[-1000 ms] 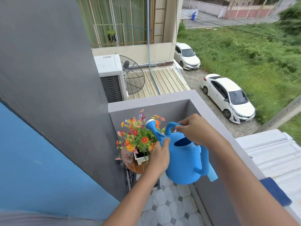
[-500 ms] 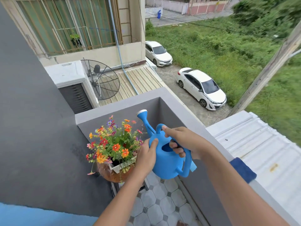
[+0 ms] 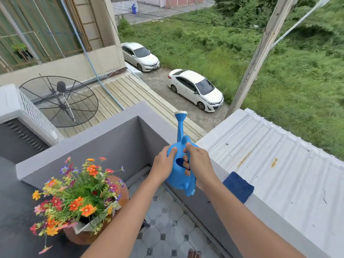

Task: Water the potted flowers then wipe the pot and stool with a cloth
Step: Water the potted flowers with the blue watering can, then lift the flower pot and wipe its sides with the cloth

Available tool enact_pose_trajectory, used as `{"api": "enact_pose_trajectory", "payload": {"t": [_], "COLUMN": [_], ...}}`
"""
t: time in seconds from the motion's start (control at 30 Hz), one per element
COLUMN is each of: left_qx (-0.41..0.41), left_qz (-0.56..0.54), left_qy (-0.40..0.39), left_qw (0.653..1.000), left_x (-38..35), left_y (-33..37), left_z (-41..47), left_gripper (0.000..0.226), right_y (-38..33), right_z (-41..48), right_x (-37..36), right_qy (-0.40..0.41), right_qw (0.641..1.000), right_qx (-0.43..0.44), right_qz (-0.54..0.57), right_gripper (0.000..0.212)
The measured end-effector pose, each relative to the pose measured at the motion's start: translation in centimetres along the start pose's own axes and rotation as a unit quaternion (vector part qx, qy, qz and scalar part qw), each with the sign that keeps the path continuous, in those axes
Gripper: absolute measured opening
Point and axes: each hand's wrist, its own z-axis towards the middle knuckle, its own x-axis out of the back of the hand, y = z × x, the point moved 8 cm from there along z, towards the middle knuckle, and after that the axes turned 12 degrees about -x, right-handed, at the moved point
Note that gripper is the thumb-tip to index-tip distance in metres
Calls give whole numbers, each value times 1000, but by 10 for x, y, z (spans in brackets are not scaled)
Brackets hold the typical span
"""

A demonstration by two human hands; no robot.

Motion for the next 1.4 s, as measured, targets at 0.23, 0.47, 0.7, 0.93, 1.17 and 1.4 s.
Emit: {"api": "enact_pose_trajectory", "payload": {"t": [0.23, 0.47, 0.7, 0.93, 1.17, 1.4], "left_qx": [14, 2, -4, 27, -151, -254], "left_qz": [12, 32, 28, 41, 104, 105], "left_qy": [-44, -21, -53, -95, 115, -33], "left_qw": [999, 999, 998, 994, 976, 961], "left_x": [-67, -90, -98, -95, -64, -172], "left_y": [-14, -30, -53, -53, 46, 77], "left_z": [54, 91, 117, 120, 94, 52], "left_gripper": [34, 27, 24, 38, 34, 15], "right_y": [-6, 3, 10, 3, 8, 63], "right_z": [67, 116, 133, 135, 126, 127], "right_x": [44, 55, 60, 75, 131, 231], "right_qy": [95, 140, 141, 104, 149, 239], "right_qw": [994, 988, 990, 994, 987, 960], "right_qx": [18, 1, 1, 12, 43, 1], "right_qz": [56, 69, -1, -40, -52, -146], "right_gripper": [29, 35, 42, 32, 11, 14]}}
